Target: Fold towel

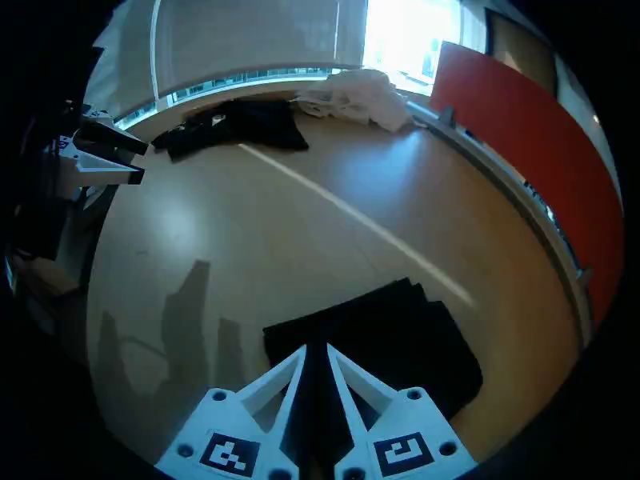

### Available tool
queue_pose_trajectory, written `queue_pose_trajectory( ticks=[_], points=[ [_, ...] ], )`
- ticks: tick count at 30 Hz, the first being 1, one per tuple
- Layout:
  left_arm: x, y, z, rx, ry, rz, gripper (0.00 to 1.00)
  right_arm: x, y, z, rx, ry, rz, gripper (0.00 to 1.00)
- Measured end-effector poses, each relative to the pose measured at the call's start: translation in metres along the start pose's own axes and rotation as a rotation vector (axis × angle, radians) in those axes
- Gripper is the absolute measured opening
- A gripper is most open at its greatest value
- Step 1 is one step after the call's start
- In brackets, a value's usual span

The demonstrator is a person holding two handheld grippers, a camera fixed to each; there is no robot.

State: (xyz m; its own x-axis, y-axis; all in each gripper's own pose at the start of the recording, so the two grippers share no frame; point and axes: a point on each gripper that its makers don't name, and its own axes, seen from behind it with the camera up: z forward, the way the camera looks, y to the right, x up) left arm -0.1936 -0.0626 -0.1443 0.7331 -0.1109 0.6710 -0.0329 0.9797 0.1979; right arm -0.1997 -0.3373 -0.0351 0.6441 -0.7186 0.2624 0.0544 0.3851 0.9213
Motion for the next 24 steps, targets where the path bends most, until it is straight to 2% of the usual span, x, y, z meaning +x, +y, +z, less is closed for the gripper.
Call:
queue_pose_trajectory(
  ticks=[8, 12, 14, 20, 21, 24],
  points=[
    [0.003, 0.003, 0.002, -0.004, 0.005, 0.002, 0.93, 0.001, 0.001, -0.003, 0.004, 0.006, 0.004, 0.04],
    [0.003, 0.004, 0.002, -0.005, 0.005, 0.001, 0.93, 0.001, 0.000, -0.005, 0.006, 0.007, 0.004, 0.08],
    [0.003, 0.004, 0.002, -0.004, 0.005, 0.000, 0.93, 0.000, 0.000, -0.005, 0.009, 0.007, 0.005, 0.16],
    [0.001, 0.004, 0.002, -0.001, 0.003, -0.001, 0.93, -0.001, -0.001, -0.009, 0.016, 0.010, 0.019, 0.62],
    [0.001, 0.004, 0.002, 0.000, 0.003, -0.002, 0.93, -0.001, 0.000, -0.009, 0.015, 0.012, 0.020, 0.66],
    [0.001, 0.005, 0.002, -0.001, 0.004, -0.004, 0.93, -0.003, 0.000, -0.012, 0.010, 0.015, 0.021, 0.66]
  ],
)
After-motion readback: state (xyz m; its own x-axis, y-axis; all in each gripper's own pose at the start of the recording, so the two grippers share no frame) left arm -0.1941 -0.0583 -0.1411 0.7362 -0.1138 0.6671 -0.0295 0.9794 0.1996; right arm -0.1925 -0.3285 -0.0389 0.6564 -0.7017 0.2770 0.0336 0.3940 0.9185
